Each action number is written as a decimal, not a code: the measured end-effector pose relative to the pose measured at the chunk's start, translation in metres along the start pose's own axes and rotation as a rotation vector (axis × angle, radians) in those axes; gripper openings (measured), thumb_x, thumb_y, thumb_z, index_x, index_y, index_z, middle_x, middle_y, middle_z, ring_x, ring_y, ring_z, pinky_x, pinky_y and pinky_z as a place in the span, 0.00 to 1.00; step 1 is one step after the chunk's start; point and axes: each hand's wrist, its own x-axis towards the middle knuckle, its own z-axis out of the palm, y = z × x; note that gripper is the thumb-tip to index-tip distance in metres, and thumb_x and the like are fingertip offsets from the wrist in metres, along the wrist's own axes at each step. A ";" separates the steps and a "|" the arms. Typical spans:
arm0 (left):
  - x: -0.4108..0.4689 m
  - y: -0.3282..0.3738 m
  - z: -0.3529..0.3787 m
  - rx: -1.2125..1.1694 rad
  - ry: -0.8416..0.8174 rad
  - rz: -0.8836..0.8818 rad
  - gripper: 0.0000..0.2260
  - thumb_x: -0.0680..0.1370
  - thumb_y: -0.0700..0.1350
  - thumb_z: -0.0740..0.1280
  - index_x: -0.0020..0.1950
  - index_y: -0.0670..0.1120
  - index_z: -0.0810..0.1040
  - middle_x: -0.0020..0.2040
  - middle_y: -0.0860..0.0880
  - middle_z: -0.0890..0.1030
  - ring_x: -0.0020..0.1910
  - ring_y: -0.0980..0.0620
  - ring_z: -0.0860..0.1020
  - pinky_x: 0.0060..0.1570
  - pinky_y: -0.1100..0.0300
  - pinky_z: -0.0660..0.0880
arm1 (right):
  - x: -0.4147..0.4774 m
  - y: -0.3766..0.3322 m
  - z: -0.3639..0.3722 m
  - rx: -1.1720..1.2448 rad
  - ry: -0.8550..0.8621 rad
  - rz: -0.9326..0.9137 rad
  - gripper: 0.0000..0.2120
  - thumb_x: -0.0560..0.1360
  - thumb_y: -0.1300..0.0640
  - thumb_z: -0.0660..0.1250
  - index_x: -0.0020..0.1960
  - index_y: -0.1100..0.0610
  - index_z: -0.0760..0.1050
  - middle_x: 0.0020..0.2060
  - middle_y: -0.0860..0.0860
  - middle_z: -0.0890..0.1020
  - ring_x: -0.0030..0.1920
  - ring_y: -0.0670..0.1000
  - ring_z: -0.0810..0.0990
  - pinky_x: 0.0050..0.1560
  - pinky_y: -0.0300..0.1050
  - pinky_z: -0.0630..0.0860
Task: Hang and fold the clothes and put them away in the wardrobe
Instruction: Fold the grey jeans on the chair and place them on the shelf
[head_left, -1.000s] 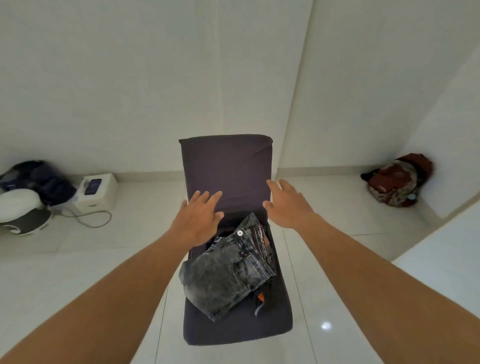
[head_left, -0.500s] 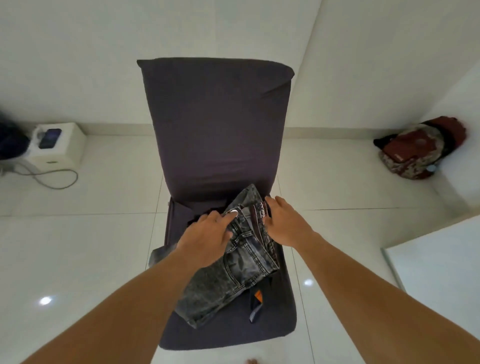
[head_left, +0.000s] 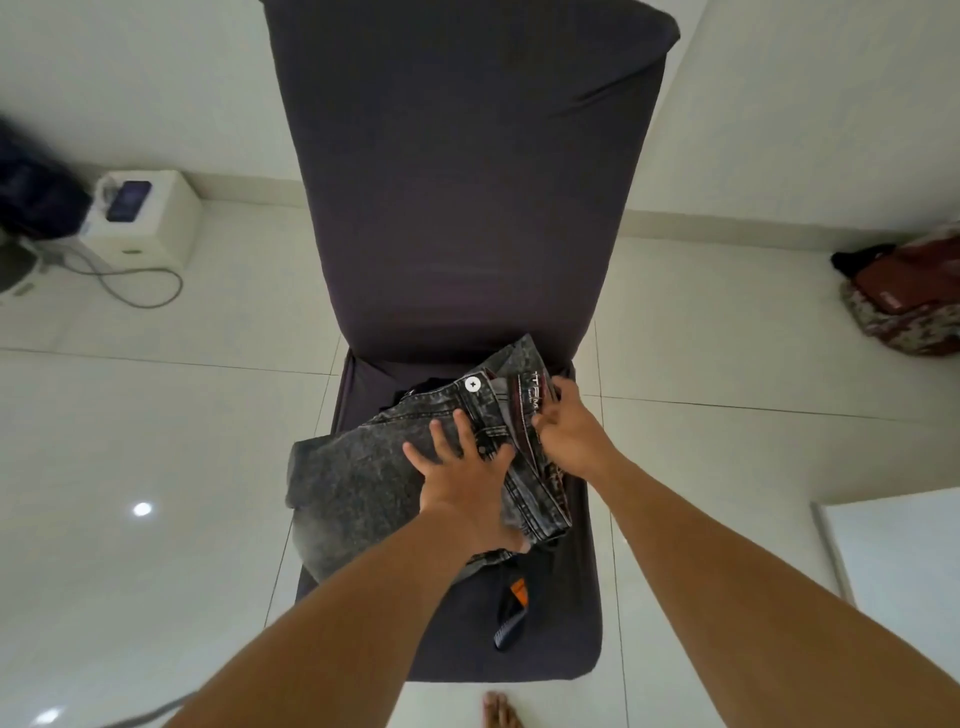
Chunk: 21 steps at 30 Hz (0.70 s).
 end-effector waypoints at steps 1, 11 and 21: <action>0.001 0.002 0.003 0.014 0.006 -0.012 0.59 0.63 0.75 0.70 0.80 0.56 0.37 0.75 0.32 0.28 0.73 0.22 0.33 0.64 0.19 0.44 | 0.005 -0.001 -0.001 0.015 -0.007 0.007 0.27 0.82 0.58 0.62 0.77 0.49 0.57 0.63 0.51 0.79 0.63 0.54 0.78 0.68 0.55 0.71; 0.004 0.005 0.035 0.097 0.224 0.011 0.35 0.78 0.49 0.70 0.77 0.55 0.50 0.76 0.28 0.34 0.73 0.19 0.40 0.65 0.19 0.49 | 0.011 0.006 -0.010 -0.028 -0.071 -0.006 0.22 0.78 0.61 0.66 0.71 0.51 0.70 0.56 0.50 0.82 0.55 0.53 0.82 0.56 0.46 0.77; -0.054 -0.034 -0.050 -0.517 0.544 -0.046 0.09 0.77 0.44 0.60 0.57 0.49 0.71 0.39 0.47 0.77 0.40 0.40 0.78 0.38 0.52 0.72 | -0.022 -0.009 -0.023 0.154 -0.080 0.066 0.15 0.83 0.60 0.61 0.69 0.57 0.74 0.55 0.60 0.83 0.54 0.60 0.83 0.55 0.53 0.78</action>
